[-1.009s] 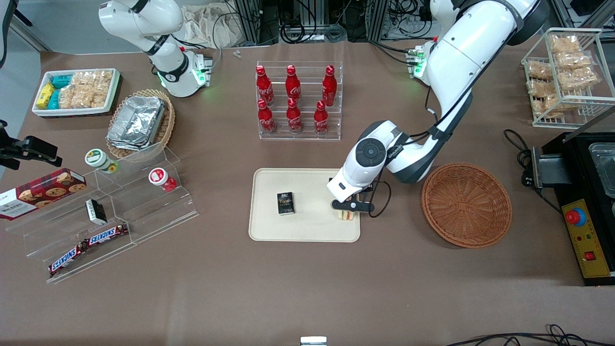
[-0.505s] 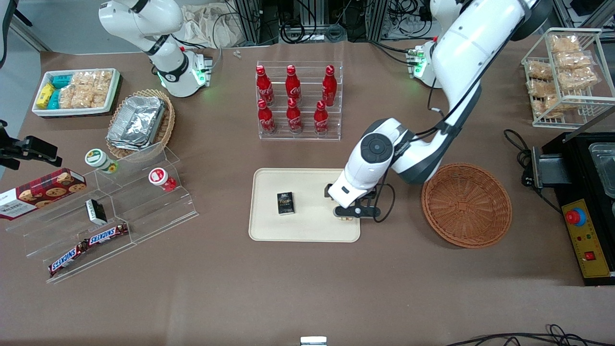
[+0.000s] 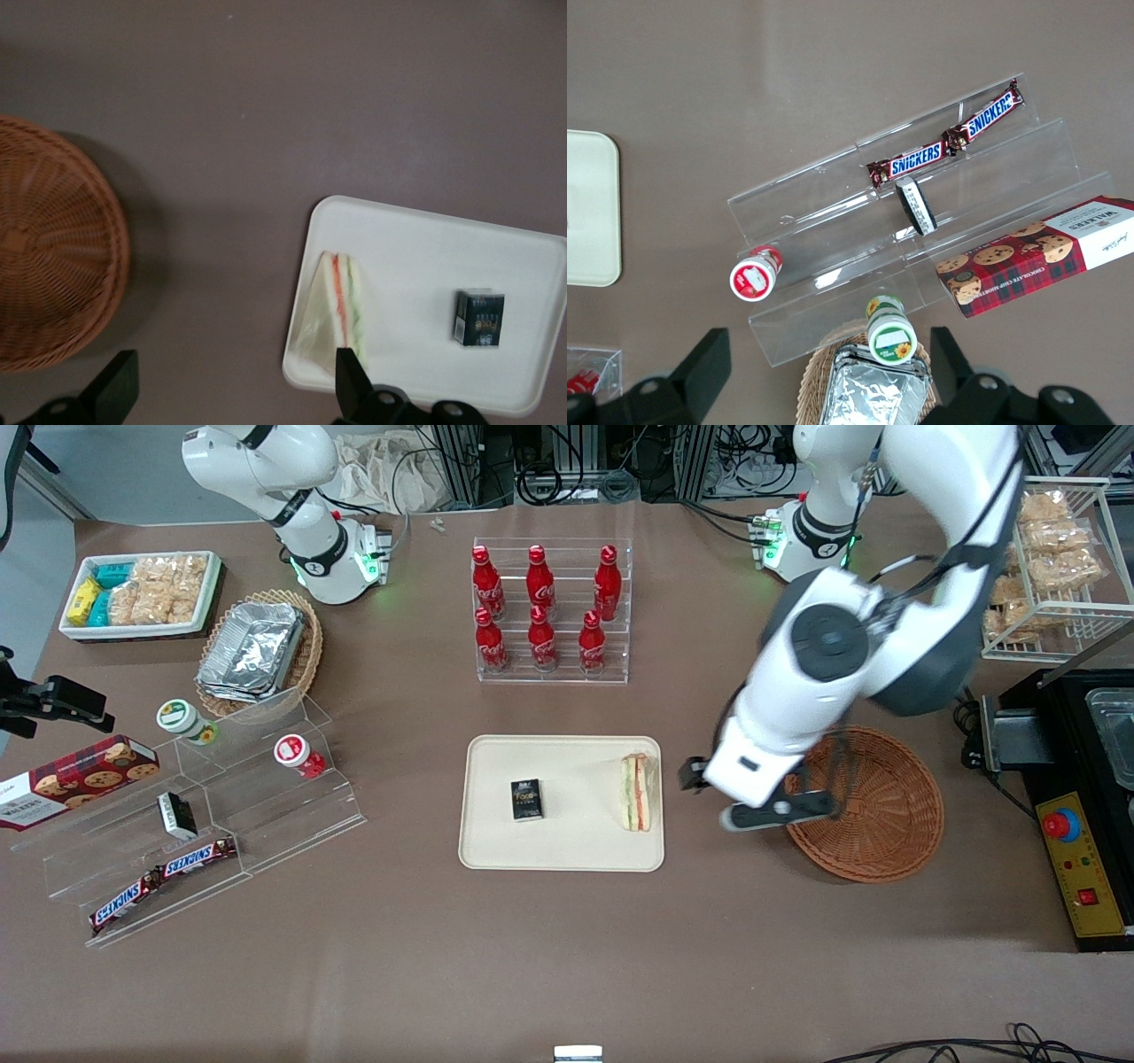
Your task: Place sandwich from basket to tray
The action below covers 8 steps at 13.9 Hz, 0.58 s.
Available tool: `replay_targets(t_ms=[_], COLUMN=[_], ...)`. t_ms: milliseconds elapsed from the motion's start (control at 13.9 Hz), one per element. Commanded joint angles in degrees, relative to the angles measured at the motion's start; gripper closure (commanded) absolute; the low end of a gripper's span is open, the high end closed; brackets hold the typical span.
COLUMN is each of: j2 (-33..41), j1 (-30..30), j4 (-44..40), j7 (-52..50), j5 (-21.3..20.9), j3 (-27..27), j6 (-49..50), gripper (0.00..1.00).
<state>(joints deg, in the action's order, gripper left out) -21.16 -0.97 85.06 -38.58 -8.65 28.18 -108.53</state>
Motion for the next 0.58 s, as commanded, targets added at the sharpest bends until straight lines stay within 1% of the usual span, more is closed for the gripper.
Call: replay_targets(t_ms=[0, 72, 144, 216, 360, 505], j2=[3.83, 4.71, 5.33, 5.68, 10.76, 14.72], j1=[6.92, 8.78, 9.23, 9.15, 7.75, 4.50], j4=[-2.78, -5.06, -7.17, -8.67, -8.25, -6.58], j7=[9.28, 12.18, 14.74, 15.72, 18.09, 19.77], j5=[6.61, 7.24, 6.90, 6.81, 8.21, 10.32], j3=[0.30, 0.21, 0.04, -1.44, -8.02, -14.70], j6=[8.55, 13.38, 18.30, 22.27, 25.81, 29.06], gripper=[0.00, 0.00, 0.00, 0.00, 0.00, 0.00])
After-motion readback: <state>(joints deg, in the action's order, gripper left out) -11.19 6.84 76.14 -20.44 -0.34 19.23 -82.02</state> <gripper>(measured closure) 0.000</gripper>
